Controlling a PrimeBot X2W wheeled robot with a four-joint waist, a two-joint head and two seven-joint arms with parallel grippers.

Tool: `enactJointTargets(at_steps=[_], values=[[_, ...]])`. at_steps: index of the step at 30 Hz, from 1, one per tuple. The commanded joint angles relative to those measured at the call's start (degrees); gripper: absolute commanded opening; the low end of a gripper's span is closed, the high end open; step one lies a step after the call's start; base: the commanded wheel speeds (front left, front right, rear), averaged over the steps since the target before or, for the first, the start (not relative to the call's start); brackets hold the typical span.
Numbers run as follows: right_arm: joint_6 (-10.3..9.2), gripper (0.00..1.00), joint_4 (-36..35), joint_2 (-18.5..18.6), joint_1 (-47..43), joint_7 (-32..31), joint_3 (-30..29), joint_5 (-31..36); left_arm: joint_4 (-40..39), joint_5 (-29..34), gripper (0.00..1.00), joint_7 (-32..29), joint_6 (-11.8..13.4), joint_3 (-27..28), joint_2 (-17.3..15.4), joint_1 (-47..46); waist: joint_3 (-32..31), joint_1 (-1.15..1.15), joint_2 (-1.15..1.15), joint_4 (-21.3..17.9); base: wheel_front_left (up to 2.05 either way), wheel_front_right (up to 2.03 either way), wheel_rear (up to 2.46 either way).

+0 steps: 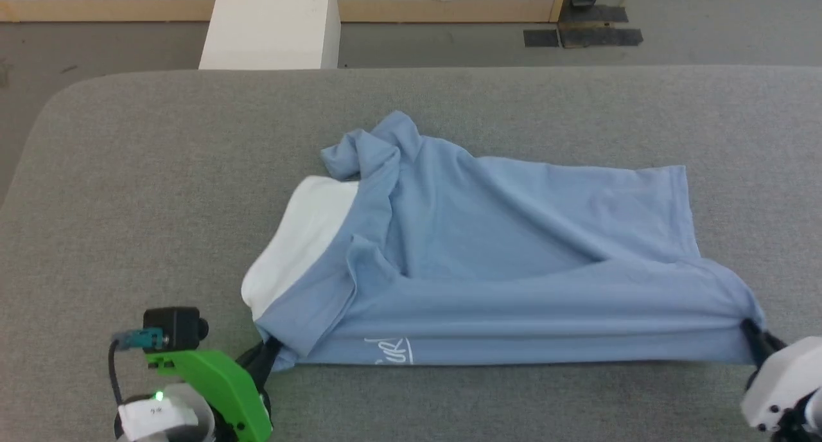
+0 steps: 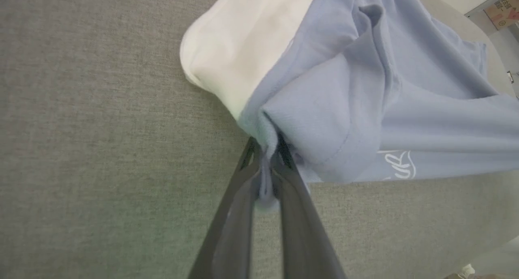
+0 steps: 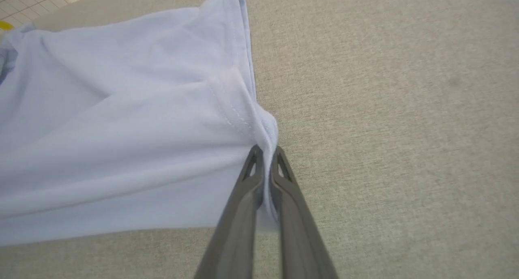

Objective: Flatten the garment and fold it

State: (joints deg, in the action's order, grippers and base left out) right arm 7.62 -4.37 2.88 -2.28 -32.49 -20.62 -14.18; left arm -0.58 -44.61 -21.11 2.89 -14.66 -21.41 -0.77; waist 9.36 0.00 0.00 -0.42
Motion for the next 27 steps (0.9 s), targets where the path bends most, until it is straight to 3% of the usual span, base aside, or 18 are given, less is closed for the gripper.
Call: enactJointTargets(at_steps=[1, 14, 24, 25, 27], values=[[-0.13, 0.0, -1.2, 0.7, 0.3, -0.8, -1.5, 0.3, -1.0, -0.5, 0.0, -0.2, 0.9, 0.8, -0.8, 1.6, -0.7, 0.0, 0.0, -0.1, 0.0, 0.0, 0.0], [-0.13, 0.0, -4.7, 0.4, -6.1, -6.8, -5.4, -1.2, -12.1, -5.2, 0.0, -5.0, 5.5, 0.6, -0.1, 13.6, -2.1, 0.0, 0.0, 0.0, 0.0, 0.0, 0.0], [-0.13, 0.0, 0.1, 0.0, -7.7, -6.6, -3.2, -0.8, -5.9, -6.0, 0.0, -5.2, 4.4, -0.9, 1.2, 12.5, -3.1, 0.0, 0.0, 0.2, 0.0, 0.0, 0.0], [-0.13, 0.05, 0.8, 0.0, -7.6, -6.5, -2.9, -0.9, -5.1, -6.0, 0.0, -5.0, 4.3, -0.9, 1.4, 12.1, -3.2, 0.0, 0.0, 0.1, 0.0, 0.0, 0.0], [-0.13, 0.49, 2.2, 0.0, -7.3, -5.4, -2.3, -1.0, -3.4, -5.8, 0.0, -3.9, 3.8, -0.8, 1.7, 11.1, -3.3, 0.0, 0.0, 0.0, 0.0, 0.0, 0.0]])
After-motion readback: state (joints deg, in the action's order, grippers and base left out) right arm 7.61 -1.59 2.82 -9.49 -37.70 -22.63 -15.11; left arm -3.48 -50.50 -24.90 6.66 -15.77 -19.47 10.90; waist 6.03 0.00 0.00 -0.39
